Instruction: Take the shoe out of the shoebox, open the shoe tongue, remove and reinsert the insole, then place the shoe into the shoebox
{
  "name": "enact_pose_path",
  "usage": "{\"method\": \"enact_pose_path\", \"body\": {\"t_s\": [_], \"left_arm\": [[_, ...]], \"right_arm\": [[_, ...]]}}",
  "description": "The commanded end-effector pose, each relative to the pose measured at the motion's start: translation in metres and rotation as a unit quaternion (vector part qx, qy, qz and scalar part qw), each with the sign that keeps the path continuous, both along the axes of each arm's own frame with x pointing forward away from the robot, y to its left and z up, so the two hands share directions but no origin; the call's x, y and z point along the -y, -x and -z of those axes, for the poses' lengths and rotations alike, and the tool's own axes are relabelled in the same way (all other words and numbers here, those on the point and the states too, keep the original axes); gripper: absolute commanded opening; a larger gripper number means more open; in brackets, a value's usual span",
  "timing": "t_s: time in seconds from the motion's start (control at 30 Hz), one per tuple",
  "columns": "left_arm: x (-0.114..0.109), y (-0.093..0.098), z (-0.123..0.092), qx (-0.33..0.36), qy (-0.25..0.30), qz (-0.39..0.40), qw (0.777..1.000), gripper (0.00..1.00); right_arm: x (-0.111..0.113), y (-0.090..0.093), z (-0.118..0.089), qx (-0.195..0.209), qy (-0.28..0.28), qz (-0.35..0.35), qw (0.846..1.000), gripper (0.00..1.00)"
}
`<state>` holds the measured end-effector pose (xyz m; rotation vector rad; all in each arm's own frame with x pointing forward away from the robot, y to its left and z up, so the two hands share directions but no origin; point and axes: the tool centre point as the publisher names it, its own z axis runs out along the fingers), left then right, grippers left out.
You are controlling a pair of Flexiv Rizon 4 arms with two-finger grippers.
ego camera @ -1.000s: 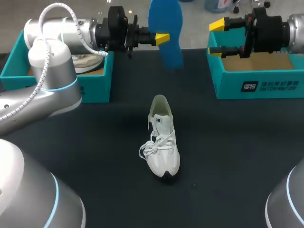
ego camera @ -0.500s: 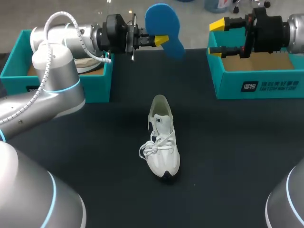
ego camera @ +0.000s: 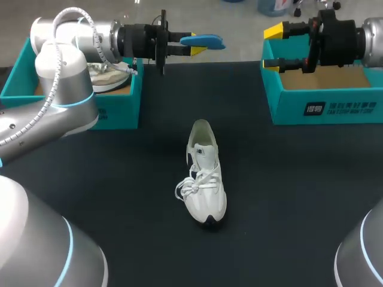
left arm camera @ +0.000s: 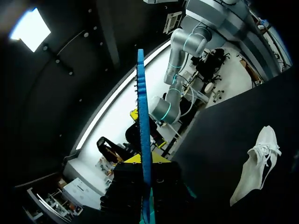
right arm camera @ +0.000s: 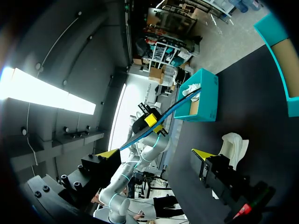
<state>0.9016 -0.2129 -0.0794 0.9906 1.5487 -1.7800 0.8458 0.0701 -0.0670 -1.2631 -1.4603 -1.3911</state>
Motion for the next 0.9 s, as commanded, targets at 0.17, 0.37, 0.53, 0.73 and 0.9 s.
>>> {"method": "enact_pose_path", "body": {"t_s": [0.17,0.37,0.53,0.73,0.9], "left_arm": [[0.0029,-0.0084,-0.003,0.283,0.054,-0.048,0.956,0.0],[0.0029,-0.0084,-0.003,0.283,0.054,-0.048,0.956,0.0],[0.0029,-0.0084,-0.003,0.283,0.054,-0.048,0.956,0.0],[0.0042,-0.0096,-0.0014,0.286,0.053,-0.055,0.955,0.0],[0.0072,-0.0115,0.0062,0.322,-0.007,-0.045,0.946,0.0]], "right_arm": [[-0.0014,-0.0002,0.0004,0.0,0.001,0.001,1.0,1.0],[-0.0014,-0.0002,0.0004,0.0,0.001,0.001,1.0,1.0],[-0.0014,-0.0002,0.0004,0.0,0.001,0.001,1.0,1.0],[-0.0014,-0.0002,0.0004,0.0,0.001,0.001,1.0,1.0],[-0.0014,-0.0002,0.0004,0.0,0.001,0.001,1.0,1.0]]}}
